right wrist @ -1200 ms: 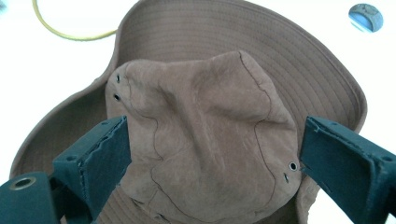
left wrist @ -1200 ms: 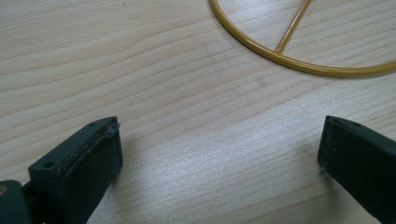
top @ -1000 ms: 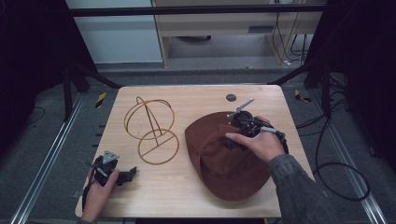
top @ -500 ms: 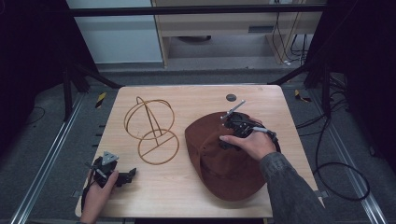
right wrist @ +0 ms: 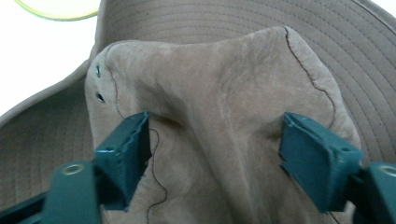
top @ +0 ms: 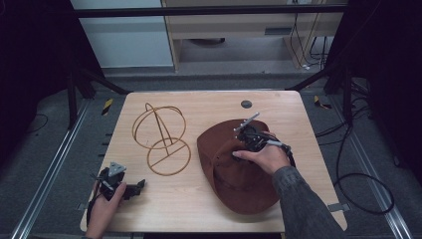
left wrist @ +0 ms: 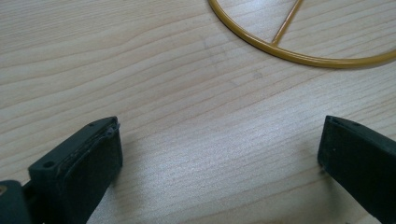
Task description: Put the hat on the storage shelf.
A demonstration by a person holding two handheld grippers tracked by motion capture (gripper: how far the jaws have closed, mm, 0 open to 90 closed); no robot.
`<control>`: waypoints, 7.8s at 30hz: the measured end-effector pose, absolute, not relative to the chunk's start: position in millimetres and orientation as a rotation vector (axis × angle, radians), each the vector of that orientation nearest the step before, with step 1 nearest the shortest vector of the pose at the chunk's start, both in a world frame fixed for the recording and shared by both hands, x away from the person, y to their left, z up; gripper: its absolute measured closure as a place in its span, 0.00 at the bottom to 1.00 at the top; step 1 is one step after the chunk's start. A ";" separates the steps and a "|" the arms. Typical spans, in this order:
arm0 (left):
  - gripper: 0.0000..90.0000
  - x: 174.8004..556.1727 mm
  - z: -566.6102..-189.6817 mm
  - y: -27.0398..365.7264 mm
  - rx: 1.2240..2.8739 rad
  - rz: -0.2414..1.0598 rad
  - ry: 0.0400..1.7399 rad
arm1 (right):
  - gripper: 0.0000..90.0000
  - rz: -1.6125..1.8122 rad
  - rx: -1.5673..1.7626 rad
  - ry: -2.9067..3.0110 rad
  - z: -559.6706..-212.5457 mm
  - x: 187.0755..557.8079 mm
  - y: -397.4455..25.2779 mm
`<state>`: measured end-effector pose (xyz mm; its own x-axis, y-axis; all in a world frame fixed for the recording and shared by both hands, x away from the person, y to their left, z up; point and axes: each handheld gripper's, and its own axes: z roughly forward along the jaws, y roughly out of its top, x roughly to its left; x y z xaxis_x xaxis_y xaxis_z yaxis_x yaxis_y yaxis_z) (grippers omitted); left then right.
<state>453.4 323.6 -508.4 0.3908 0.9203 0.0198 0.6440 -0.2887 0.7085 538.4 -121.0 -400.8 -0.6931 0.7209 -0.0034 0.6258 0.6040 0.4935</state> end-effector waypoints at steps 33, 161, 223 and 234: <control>0.00 454.3 -508.3 323.7 2.039 0.577 1.331 | 0.98 0.988 1.126 2.537 -373.8 511.0 -149.7; 0.00 454.1 -507.9 323.6 2.038 0.576 1.331 | 0.99 1.346 0.754 2.382 -186.4 535.2 26.8; 0.00 454.2 -508.1 323.3 2.034 0.574 1.333 | 0.98 1.259 0.772 2.497 -218.7 562.1 72.0; 0.00 454.2 -508.0 323.6 2.038 0.575 1.329 | 0.97 1.246 0.772 2.516 -225.6 564.7 77.5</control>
<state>454.2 323.6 -508.0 0.3959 0.9181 0.0197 0.6431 -0.2925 0.7078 564.7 77.5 -225.6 -0.8352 0.5493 0.0273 0.3545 0.4998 0.7903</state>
